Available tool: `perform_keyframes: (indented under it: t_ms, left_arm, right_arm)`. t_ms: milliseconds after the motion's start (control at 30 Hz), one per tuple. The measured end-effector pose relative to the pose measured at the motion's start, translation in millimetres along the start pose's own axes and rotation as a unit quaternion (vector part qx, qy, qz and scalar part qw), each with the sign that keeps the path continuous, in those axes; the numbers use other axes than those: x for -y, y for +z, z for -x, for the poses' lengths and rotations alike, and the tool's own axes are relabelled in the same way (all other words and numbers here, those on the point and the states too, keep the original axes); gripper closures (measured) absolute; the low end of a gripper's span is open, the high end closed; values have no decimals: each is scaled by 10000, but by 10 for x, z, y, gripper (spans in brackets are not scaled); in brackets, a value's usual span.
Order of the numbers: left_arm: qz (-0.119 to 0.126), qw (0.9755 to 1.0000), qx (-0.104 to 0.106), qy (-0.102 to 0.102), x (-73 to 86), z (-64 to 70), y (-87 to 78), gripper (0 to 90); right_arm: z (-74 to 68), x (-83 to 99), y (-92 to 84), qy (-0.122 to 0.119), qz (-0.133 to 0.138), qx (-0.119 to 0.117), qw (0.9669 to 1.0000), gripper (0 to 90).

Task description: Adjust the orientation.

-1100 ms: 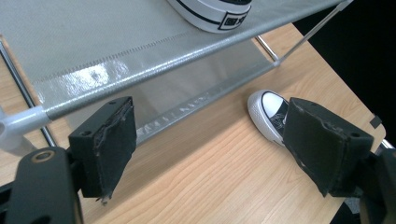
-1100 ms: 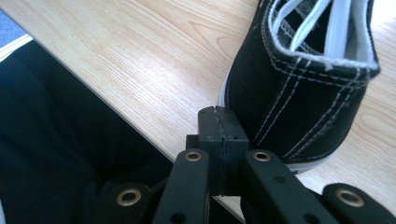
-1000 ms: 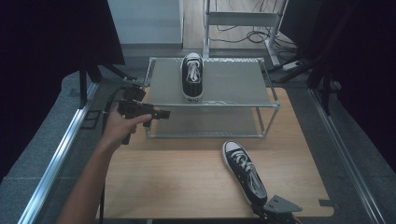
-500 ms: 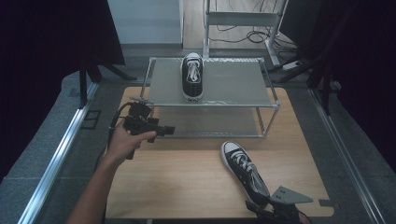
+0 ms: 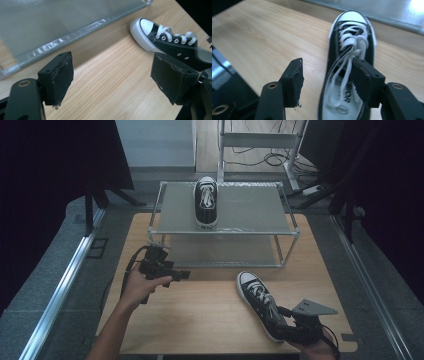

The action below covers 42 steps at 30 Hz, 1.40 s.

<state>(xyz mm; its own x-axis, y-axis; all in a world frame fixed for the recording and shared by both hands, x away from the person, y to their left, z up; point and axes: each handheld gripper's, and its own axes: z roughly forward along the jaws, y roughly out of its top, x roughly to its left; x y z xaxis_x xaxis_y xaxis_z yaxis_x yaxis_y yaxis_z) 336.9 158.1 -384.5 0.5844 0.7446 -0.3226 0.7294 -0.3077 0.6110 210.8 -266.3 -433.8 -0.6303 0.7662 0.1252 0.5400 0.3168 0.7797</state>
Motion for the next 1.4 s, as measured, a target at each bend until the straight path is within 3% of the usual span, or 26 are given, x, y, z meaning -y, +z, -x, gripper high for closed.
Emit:
perform_keyframes:
  t_ms: [300,567,767,1100,1267,1400]
  left_arm:
    - [-73,10000,27,-38,254,-6,155,196]
    - [-104,9997,137,-167,460,5,314,199]
    - [-177,9995,81,-235,558,-17,399,199]
    - [-171,9992,80,-361,694,-41,474,205]
    - [-158,9992,28,-369,721,-50,492,208]
    - [-159,9992,-4,-359,734,-46,506,209]
  right_arm:
    - [102,-113,162,-50,-353,290,9989,326]
    - [199,-153,383,53,-822,337,9960,241]
    - [256,-228,567,44,-1231,360,9917,184]
    - [282,-328,803,-36,-1596,454,9861,151]
    - [273,-331,901,-101,-1887,555,9804,138]
    - [290,-344,974,-76,-2065,506,9771,117]
